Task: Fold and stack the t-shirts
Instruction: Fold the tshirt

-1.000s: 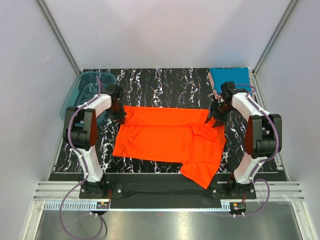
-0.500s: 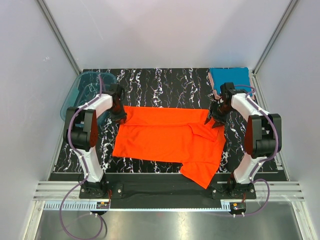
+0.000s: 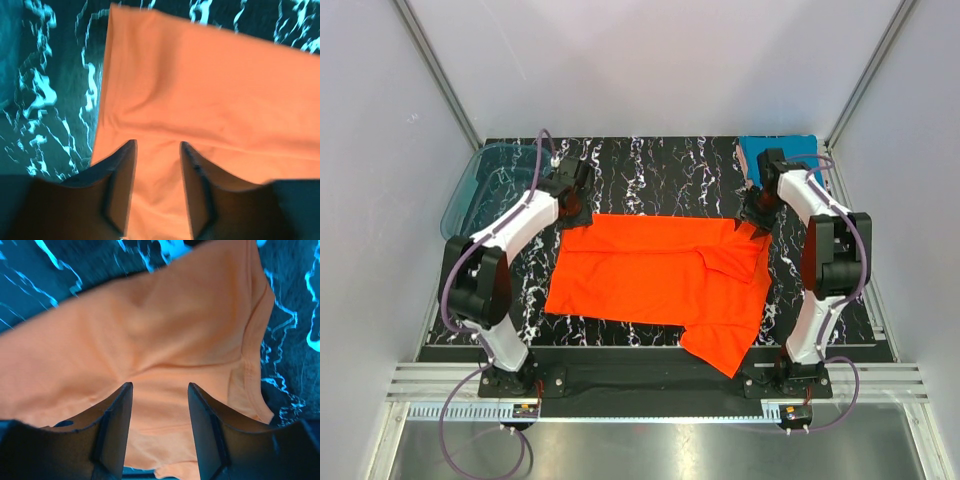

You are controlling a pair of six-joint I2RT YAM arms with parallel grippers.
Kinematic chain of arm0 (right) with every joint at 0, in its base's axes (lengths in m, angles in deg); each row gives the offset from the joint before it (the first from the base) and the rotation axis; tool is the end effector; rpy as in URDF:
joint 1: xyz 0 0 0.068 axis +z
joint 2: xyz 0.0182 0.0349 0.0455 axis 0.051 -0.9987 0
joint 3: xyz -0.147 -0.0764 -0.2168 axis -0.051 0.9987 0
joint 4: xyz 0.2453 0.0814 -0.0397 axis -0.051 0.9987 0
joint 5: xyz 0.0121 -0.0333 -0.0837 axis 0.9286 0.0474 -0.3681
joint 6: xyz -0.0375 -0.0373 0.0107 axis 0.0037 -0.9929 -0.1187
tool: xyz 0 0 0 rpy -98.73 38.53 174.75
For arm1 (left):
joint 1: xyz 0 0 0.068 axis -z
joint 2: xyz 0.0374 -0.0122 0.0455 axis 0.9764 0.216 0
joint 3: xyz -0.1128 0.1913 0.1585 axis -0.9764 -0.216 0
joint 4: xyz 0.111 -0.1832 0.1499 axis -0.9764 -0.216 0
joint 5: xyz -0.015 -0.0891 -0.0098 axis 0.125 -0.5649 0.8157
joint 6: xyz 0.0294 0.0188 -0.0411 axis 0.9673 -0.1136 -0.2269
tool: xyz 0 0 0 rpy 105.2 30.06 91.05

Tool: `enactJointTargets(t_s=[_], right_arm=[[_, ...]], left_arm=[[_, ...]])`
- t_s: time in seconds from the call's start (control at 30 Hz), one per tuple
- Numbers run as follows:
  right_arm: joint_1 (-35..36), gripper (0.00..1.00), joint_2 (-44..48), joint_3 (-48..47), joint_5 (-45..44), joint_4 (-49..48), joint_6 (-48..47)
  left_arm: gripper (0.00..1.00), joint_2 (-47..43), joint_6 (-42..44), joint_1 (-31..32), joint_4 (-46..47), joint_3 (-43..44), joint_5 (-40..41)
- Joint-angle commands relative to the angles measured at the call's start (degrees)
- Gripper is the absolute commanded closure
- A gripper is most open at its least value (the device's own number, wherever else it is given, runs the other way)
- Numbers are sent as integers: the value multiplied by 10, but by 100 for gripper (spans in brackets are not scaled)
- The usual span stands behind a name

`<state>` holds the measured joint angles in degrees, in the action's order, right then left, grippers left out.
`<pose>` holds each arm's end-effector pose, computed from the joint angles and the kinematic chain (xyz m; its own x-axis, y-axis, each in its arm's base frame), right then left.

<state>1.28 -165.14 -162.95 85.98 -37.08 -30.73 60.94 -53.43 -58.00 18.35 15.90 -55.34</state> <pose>0.3814 0.0301 0.2059 -0.8846 0.4338 -0.1714 0.4087 0.8979 0.1634 0.3383 -0.1124 0.2413 -0.8486 -0.1791 -0.4977 -0.1727 0.9832 -0.0594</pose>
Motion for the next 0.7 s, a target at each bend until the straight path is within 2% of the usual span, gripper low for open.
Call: enactJointTargets(t_s=[0.0,0.03,0.2,0.3,0.47,0.57,0.67], right_arm=[[4,45,-32,-47,-30,10,48],[4,47,-40,-57,-29,10,55],[-2,54,-83,-66,-30,5,97],[-15,56,-95,-61,-30,-1,112],[-24,53,-138,-84,-75,-1,84],[-25,52,-183,-130,-75,8,52],[-26,50,-223,-199,-81,32,18]], left_arm=[[60,54,31,-8,16,67,12],[62,69,33,-9,3,97,13],[73,148,34,-25,-9,135,-3],[73,188,30,-36,-27,153,-10],[69,235,26,-52,-28,155,-9],[67,258,30,-58,-31,168,2],[67,286,32,-63,-52,218,1]])
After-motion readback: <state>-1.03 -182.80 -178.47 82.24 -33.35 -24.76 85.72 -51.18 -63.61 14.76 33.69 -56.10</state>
